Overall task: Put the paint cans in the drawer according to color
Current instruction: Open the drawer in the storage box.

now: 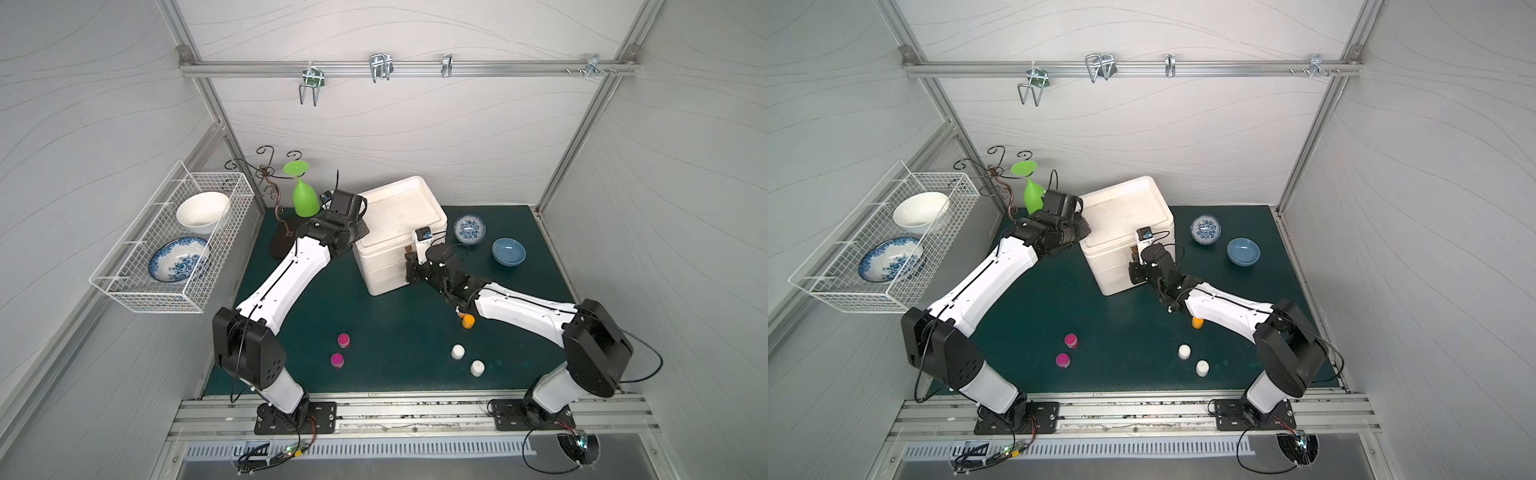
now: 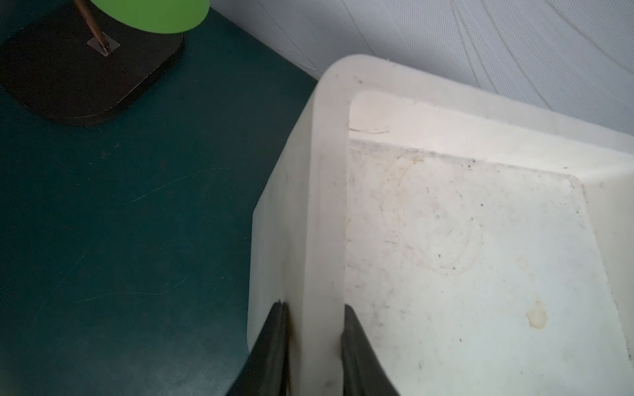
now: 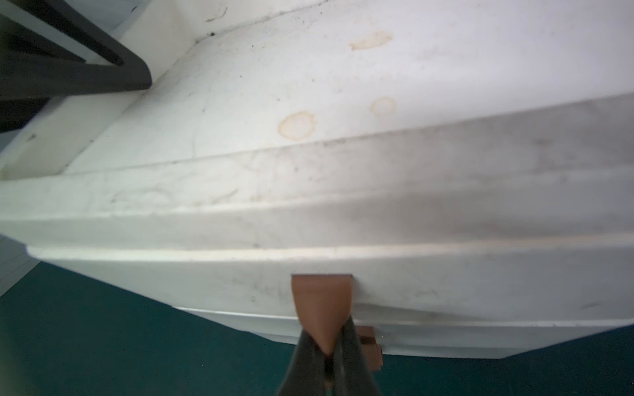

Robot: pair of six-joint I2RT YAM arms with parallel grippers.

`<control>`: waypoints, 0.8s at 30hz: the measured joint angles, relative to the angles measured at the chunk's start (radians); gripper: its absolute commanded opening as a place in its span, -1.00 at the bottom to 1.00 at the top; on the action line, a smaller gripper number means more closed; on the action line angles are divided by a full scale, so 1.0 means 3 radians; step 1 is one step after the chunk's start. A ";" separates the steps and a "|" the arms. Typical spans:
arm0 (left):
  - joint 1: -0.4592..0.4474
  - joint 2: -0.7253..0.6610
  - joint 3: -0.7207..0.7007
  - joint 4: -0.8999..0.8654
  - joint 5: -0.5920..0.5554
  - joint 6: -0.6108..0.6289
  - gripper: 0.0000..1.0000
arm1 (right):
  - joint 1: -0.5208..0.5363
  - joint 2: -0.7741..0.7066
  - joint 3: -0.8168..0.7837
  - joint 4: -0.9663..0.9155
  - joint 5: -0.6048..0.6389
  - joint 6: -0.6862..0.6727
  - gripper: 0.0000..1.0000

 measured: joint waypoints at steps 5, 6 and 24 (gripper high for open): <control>-0.0083 0.0217 0.0343 -0.0314 -0.0141 -0.0084 -1.00 | -0.0011 -0.0234 -0.0057 -0.0347 -0.0079 -0.0106 -1.00; -0.0099 0.0242 0.0378 -0.0343 -0.0164 -0.0109 -1.00 | -0.0011 -0.0272 -0.0061 -0.0415 -0.0084 -0.0116 -1.00; -0.0191 0.0399 0.0617 -0.0551 -0.0359 -0.0141 -1.00 | 0.0179 -0.1020 -0.0333 -0.1255 -0.0014 0.0006 -1.00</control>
